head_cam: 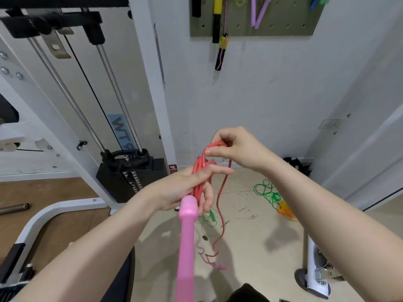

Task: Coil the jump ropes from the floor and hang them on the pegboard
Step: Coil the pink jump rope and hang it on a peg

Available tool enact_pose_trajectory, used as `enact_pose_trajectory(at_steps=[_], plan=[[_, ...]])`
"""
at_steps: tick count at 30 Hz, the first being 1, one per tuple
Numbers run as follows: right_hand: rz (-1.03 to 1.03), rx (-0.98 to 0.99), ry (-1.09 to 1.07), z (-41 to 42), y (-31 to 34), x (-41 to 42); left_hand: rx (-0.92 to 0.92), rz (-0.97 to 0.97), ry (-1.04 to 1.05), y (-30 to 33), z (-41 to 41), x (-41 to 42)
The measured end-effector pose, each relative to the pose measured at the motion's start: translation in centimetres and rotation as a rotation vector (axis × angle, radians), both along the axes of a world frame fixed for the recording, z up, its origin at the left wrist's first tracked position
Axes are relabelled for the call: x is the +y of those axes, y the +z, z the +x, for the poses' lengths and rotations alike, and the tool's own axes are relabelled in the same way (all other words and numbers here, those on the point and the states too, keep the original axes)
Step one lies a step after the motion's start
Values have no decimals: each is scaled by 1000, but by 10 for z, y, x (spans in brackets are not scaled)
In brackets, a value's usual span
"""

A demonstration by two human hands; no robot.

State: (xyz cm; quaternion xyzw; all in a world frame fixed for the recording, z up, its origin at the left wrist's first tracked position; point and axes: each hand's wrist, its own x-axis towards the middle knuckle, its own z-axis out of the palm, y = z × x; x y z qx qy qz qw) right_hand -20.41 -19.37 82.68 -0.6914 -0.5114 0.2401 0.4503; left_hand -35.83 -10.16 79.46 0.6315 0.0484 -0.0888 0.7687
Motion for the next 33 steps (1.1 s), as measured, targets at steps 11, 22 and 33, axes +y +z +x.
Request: enact_pose_trajectory(at_steps=[11, 22, 33], plan=[[-441, 52, 67, -15, -67, -6, -396, -375, 378, 17, 18, 30], [-534, -568, 407, -29, -2, -7, -21, 474, 314, -32, 20, 40], [-527, -169, 399, -14, -19, -24, -120, 150, 852, -26, 35, 41]])
